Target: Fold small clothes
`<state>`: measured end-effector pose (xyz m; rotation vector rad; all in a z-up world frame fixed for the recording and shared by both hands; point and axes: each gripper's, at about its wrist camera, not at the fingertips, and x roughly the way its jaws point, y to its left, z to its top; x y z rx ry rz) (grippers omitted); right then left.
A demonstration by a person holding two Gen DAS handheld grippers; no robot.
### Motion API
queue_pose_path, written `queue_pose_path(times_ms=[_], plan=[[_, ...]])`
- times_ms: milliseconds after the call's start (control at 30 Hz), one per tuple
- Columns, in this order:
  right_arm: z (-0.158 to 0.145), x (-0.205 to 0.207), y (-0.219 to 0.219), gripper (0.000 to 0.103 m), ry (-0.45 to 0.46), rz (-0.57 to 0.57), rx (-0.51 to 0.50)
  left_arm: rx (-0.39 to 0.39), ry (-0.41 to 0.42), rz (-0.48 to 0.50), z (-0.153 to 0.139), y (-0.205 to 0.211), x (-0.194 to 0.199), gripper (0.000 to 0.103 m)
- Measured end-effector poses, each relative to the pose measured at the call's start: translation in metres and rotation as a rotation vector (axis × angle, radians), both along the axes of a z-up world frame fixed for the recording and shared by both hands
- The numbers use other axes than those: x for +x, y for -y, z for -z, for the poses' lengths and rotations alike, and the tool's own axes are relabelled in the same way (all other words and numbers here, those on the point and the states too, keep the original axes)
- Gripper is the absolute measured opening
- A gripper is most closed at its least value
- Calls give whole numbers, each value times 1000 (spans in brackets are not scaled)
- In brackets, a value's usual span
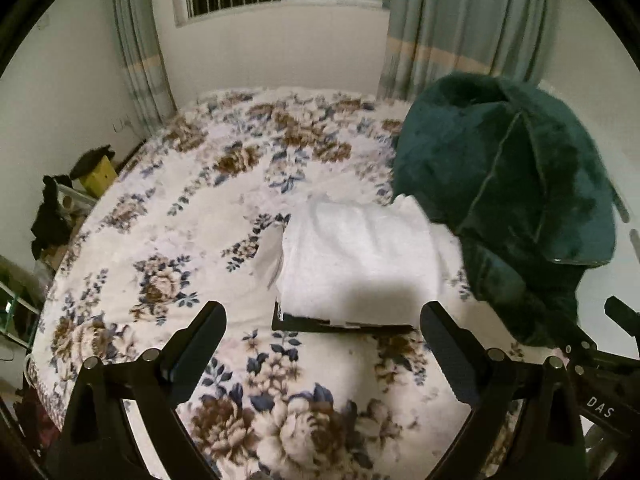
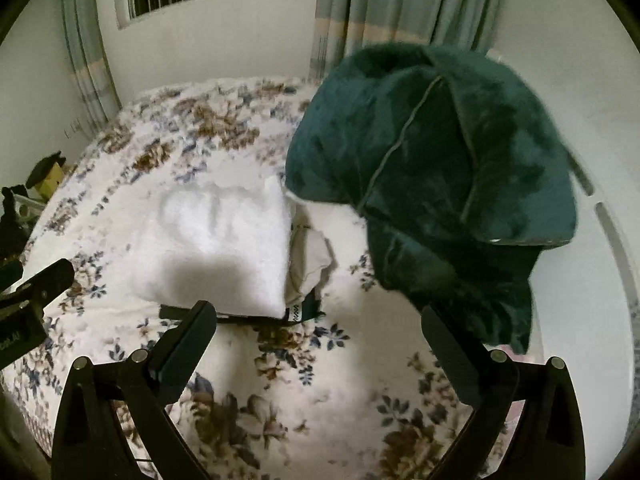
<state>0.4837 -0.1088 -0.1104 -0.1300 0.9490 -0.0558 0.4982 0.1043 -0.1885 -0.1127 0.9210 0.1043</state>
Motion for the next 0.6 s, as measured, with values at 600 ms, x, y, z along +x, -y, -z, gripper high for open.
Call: queue_pose_path(times_ms=[600], plan=[[-202,-220,47,103,259,-49,27,44,200,-12,-150,45,-171,99]])
